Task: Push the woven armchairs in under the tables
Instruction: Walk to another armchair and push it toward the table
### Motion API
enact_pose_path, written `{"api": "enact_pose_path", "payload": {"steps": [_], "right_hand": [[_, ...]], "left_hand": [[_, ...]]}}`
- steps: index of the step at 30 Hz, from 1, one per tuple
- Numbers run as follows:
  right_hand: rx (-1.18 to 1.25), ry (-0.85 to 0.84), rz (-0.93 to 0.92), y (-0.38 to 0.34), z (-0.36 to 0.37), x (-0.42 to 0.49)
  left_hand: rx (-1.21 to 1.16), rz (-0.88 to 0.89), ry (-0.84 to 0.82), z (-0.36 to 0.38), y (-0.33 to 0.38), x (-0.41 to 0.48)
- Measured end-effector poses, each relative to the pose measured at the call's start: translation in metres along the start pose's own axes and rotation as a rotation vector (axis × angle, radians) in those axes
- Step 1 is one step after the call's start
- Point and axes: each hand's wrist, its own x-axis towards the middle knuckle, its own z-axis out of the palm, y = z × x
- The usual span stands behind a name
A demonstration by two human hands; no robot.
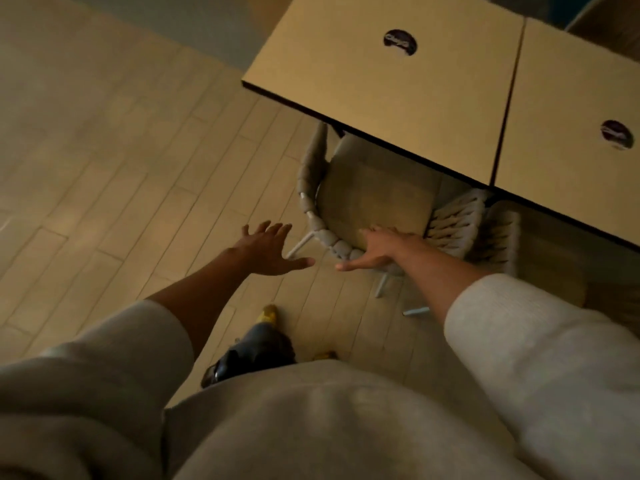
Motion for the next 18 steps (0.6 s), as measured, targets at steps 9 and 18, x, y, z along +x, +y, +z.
{"api": "enact_pose_path", "payload": {"steps": [9, 18], "right_hand": [[0.02, 0.051, 0.004, -0.111, -0.09, 0.058], [0.186, 0.128, 0.027, -0.217, -0.164, 0.134]], "left_hand": [[0.076, 0.025, 0.053, -0.076, -0.159, 0.023], [0.203, 0.143, 0.012, -0.191, -0.293, 0.083]]}}
